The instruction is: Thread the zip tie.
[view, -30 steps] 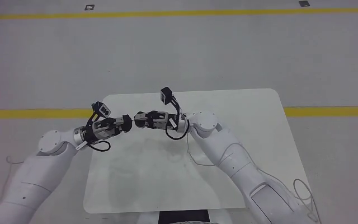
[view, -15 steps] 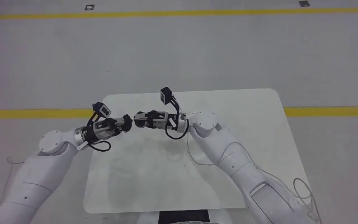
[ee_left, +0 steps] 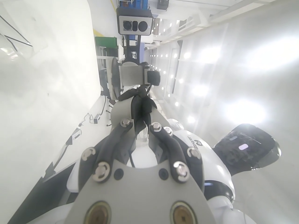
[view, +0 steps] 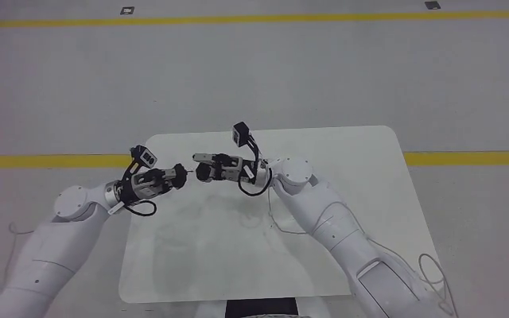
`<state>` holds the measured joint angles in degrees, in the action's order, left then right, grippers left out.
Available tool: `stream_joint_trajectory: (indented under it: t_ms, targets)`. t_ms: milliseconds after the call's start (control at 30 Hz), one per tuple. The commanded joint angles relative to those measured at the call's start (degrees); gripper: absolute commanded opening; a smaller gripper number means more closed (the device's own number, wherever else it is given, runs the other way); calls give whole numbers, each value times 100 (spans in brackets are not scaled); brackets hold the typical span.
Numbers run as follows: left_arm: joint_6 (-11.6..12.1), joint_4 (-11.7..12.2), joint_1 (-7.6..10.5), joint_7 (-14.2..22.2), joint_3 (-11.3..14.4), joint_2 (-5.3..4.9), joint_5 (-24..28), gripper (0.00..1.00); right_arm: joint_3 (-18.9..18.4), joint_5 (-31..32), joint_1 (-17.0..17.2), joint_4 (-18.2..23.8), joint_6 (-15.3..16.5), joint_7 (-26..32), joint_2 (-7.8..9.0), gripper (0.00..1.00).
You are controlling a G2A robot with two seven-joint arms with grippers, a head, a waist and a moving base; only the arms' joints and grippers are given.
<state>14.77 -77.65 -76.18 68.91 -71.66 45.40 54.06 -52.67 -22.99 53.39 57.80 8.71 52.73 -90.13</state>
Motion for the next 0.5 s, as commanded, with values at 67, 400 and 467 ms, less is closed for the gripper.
stream_joint_trajectory:
  t_ms: [67, 400, 467]
  targets:
    - [151, -13, -24, 154, -82, 5, 14, 0, -147, 191, 36, 72, 14, -181, 69, 100]
    - [471, -90, 47, 589, -248, 36, 52, 0, -321, 846, 128, 337, 222, -729, 176, 100]
    - [471, -90, 47, 589, -248, 36, 52, 0, -321, 846, 128, 337, 222, -729, 176, 100]
